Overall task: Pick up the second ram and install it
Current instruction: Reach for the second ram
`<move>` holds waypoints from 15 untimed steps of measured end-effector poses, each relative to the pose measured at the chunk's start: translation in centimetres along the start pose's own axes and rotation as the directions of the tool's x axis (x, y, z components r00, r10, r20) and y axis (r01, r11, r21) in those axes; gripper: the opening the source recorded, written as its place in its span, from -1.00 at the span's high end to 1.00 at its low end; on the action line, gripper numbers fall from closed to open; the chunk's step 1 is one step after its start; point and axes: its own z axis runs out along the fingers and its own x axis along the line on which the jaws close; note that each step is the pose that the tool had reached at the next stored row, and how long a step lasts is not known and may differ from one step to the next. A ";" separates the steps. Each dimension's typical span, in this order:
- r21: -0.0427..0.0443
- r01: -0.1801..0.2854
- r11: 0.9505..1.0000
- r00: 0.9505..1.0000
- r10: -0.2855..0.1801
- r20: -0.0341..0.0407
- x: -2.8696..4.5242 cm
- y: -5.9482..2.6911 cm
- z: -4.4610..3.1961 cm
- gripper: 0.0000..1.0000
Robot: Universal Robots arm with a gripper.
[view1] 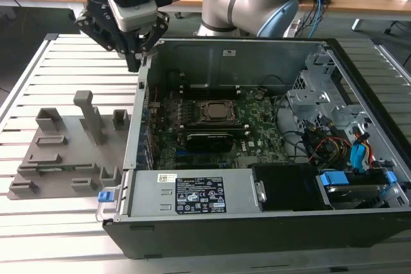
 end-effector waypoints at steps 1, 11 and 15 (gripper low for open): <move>0.000 0.000 1.000 1.000 0.000 0.000 0.23 -0.02 -0.01 0.79; 0.000 0.000 1.000 1.000 0.000 0.000 1.95 -0.15 -0.03 0.79; 0.000 0.000 1.000 1.000 0.000 0.000 2.80 -0.21 -0.04 0.79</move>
